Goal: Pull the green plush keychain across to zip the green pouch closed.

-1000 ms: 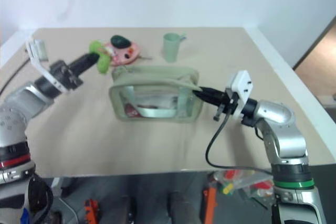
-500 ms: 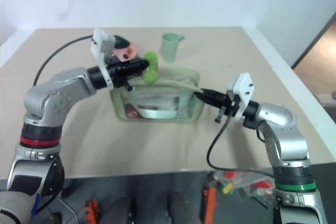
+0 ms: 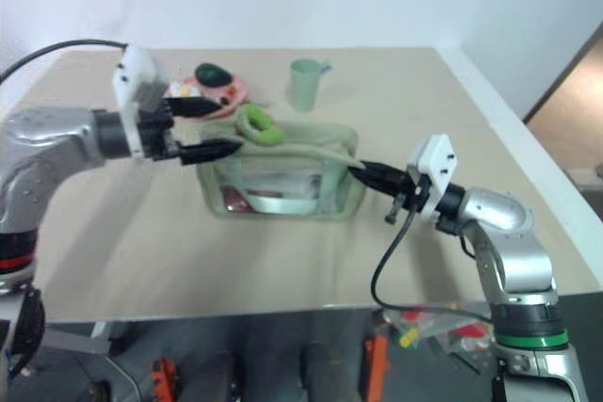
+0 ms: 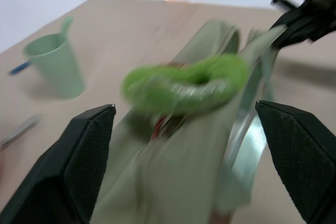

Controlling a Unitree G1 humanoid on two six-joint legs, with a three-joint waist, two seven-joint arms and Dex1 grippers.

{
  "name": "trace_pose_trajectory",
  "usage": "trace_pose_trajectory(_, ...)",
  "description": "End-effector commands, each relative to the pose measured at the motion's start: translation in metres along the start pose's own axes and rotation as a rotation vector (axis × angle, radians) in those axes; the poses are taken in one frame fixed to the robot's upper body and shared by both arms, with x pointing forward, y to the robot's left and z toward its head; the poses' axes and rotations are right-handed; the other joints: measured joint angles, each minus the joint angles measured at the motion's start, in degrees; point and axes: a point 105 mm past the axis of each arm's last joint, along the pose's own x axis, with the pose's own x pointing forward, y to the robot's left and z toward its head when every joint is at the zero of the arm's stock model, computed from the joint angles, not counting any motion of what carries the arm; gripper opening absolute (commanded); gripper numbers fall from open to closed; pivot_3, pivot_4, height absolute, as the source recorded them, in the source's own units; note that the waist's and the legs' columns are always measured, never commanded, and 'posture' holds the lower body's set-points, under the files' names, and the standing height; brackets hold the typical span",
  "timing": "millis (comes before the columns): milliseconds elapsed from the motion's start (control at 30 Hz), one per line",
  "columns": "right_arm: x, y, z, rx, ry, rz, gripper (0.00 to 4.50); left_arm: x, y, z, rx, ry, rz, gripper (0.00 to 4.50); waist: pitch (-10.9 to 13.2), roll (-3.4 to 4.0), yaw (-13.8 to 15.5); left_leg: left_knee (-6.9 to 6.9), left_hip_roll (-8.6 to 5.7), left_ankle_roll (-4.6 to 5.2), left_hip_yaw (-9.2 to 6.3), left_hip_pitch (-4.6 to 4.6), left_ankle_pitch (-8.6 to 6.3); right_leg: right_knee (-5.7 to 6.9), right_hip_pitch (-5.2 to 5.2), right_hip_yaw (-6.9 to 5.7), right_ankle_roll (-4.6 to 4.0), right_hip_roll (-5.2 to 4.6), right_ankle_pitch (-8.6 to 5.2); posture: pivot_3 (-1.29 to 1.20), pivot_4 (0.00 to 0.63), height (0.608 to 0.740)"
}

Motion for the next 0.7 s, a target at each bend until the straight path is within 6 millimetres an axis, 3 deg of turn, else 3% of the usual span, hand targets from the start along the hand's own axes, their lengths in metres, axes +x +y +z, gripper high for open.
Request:
trace_pose_trajectory(33, -0.002, -0.003, 0.004, -0.018, -0.014, -0.001, 0.0, -0.014, -0.001, 0.012, 0.09, -0.054, 0.043, 4.46, 0.0, 0.0, 0.0, 0.0, 0.0, 0.0, 0.0, 0.0, 0.0, 0.0, 0.0, -0.01, 0.0, -0.01, 0.0, 0.0, 0.15, 0.74)
trace_pose_trajectory(200, 0.0, -0.003, 0.006, -0.017, -0.021, 0.002, 0.0, -0.023, -0.01, -0.019, 0.035, -0.037, 0.089, 4.46, 0.0, 0.0, 0.0, 0.03, 0.0, 0.0, 0.06, 0.01, 0.0, -0.01, 0.01, 0.03, -0.02, -0.06, -0.01, 0.0, 0.15, 0.74)
trace_pose_trajectory(267, 0.001, -0.004, 0.006, -0.016, -0.022, 0.003, 0.0, -0.018, -0.009, -0.043, 0.01, 0.026, 0.135, 3.95, 0.0, -0.01, 0.1, 0.02, 0.01, 0.0, 0.04, 0.02, 0.0, 0.0, 0.02, 0.0, -0.02, -0.06, -0.01, 0.0, 0.15, 0.74)
trace_pose_trajectory(333, 0.002, -0.003, 0.006, -0.006, -0.025, 0.004, 0.0, -0.012, -0.007, -0.055, -0.012, 0.03, 0.169, 3.48, 0.0, -0.01, 0.1, 0.03, 0.01, 0.0, 0.01, 0.04, 0.0, 0.0, 0.04, -0.03, -0.04, -0.04, -0.01, 0.0, 0.15, 0.74)
trace_pose_trajectory(533, 0.004, -0.004, 0.01, 0.027, -0.031, 0.01, 0.0, 0.001, -0.002, -0.051, -0.043, -0.053, 0.204, 1.31, 0.0, -0.01, 0.1, 0.13, 0.0, 0.01, 0.08, 0.02, 0.01, 0.0, 0.06, 0.04, -0.05, -0.05, 0.03, 0.0, 0.15, 0.74)
trace_pose_trajectory(567, 0.005, -0.005, 0.012, 0.036, -0.036, 0.01, 0.56, 0.004, -0.003, -0.047, -0.043, -0.075, 0.195, 0.89, 0.0, -0.01, 0.1, 0.13, 0.0, 0.01, 0.07, 0.01, 0.01, 0.0, 0.05, 0.04, 0.01, -0.04, 0.06, 0.0, 0.15, 0.74)
trace_pose_trajectory(667, 0.004, -0.005, 0.018, 0.077, -0.04, 0.021, 1.42, 0.009, -0.007, -0.038, -0.038, -0.122, 0.17, 0.0, 0.0, -0.01, 0.1, 0.13, 0.0, 0.01, 0.04, -0.01, 0.01, 0.0, 0.05, 0.01, 0.02, -0.04, 0.07, 0.0, 0.15, 0.74)
trace_pose_trajectory(700, 0.003, -0.005, 0.02, 0.083, -0.04, 0.028, 1.74, 0.01, -0.008, -0.036, -0.041, -0.132, 0.163, 0.0, 0.0, -0.01, 0.1, 0.12, 0.0, 0.01, 0.03, -0.02, 0.01, 0.0, 0.05, 0.01, 0.02, -0.04, 0.07, 0.0, 0.15, 0.74)
